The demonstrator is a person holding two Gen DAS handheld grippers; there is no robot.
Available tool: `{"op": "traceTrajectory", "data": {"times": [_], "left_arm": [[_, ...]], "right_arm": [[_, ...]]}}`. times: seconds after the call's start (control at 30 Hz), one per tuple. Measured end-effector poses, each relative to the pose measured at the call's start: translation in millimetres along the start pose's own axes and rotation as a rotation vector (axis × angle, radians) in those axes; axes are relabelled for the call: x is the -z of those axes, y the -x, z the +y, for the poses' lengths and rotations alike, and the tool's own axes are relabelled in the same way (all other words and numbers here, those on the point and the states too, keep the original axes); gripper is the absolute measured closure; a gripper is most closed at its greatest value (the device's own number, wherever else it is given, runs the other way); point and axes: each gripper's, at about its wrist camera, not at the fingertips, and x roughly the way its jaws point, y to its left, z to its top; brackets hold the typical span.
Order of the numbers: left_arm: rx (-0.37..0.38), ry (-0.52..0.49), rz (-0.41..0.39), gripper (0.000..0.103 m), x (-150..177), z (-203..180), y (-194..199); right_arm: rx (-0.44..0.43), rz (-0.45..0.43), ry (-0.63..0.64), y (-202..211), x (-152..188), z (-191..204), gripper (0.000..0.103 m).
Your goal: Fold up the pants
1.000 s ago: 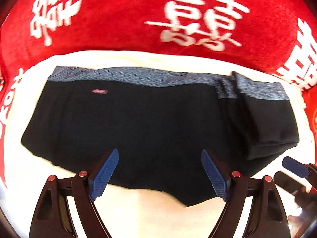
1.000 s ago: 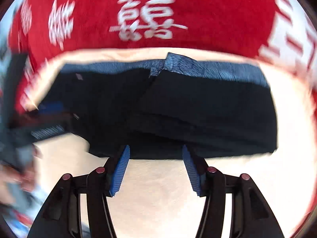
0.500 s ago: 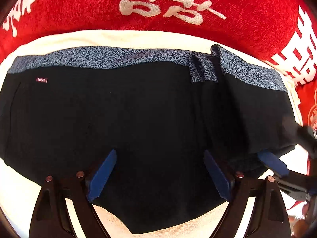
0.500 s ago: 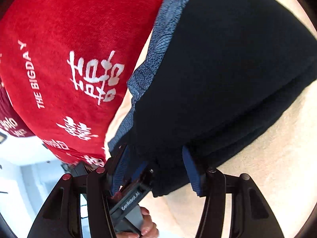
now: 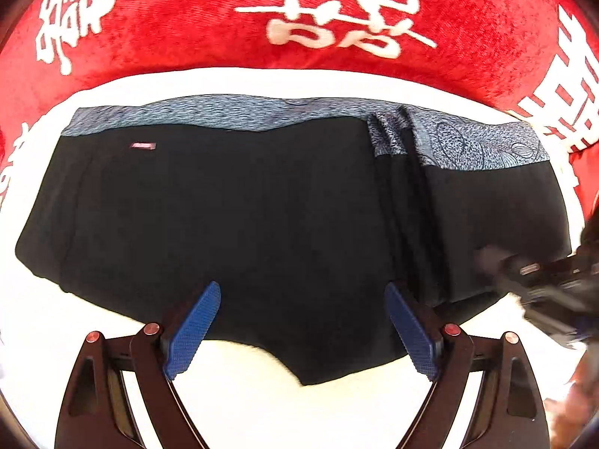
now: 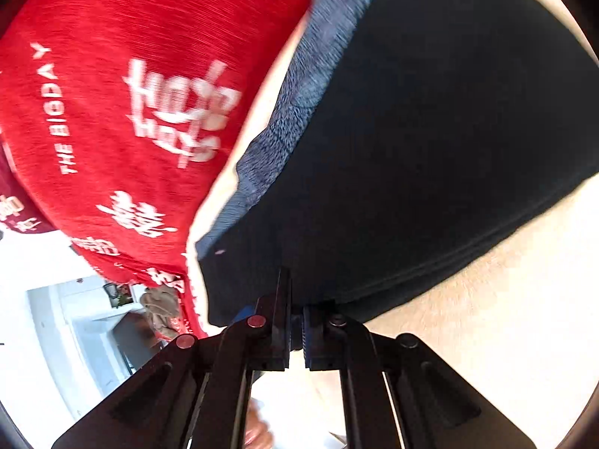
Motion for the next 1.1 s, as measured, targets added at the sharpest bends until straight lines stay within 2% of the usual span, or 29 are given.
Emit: {"op": "traceTrajectory", "data": {"times": [0.1,0.2,0.23,0.27,0.33,0.43,0.57,0.63,0.67,0.7,0.73,0.83,0.93,1.0,1.03,1.1], "left_arm": [[-0.017,-0.005,-0.004,0.013,-2,4,6],[-0.018,-0.015,-0.014,0.013,-9,0,18],[-0.013,-0.023,-0.021,0.013,-12,-4,22],[-0.008,-0.033,-0.031,0.013,-15,-9,27],[0.012,-0.066,-0.059,0.013,-24,-28,34],[0.063,-0.107,-0.077,0.013,-35,-59,36],[0.084,-0.148,-0.078,0.013,-48,-96,16],[0.021,-0.151,-0.047,0.013,-49,-104,-8],[-0.022,-0.152,-0.001,0.013,-47,-104,-25],[-0.029,-0.144,0.033,0.011,-42,-100,-31],[-0.009,-0.113,0.020,0.008,-39,-93,-31],[-0.025,-0.130,0.022,0.008,-35,-85,-21],[-0.061,-0.179,0.025,0.008,-27,-85,-6],[-0.081,-0.200,0.018,0.008,-20,-87,5],[-0.086,-0.204,0.018,0.008,-18,-88,8],[-0.092,-0.196,0.026,0.008,-10,-86,17]], "right_arm": [[-0.038,-0.015,-0.014,-6,4,-7,0.098],[0.022,0.030,0.083,7,13,4,0.093],[0.061,0.060,0.134,11,15,12,0.086],[0.111,0.070,0.185,18,18,20,0.075],[0.192,0.018,0.286,45,22,31,0.065],[0.286,-0.136,0.334,98,7,34,0.065],[0.367,-0.215,0.285,118,-33,24,0.066],[0.378,-0.215,0.297,110,-47,21,0.066],[0.396,-0.196,0.303,104,-51,15,0.066],[0.419,-0.162,0.305,92,-55,10,0.066],[0.431,-0.159,0.313,85,-54,8,0.066],[0.427,-0.157,0.358,85,-45,15,0.066],[0.361,-0.145,0.344,96,-28,15,0.065],[0.345,-0.132,0.335,102,-17,16,0.052],[0.347,-0.128,0.333,104,-12,15,0.040],[0.343,-0.116,0.337,111,-1,10,0.036]]}}
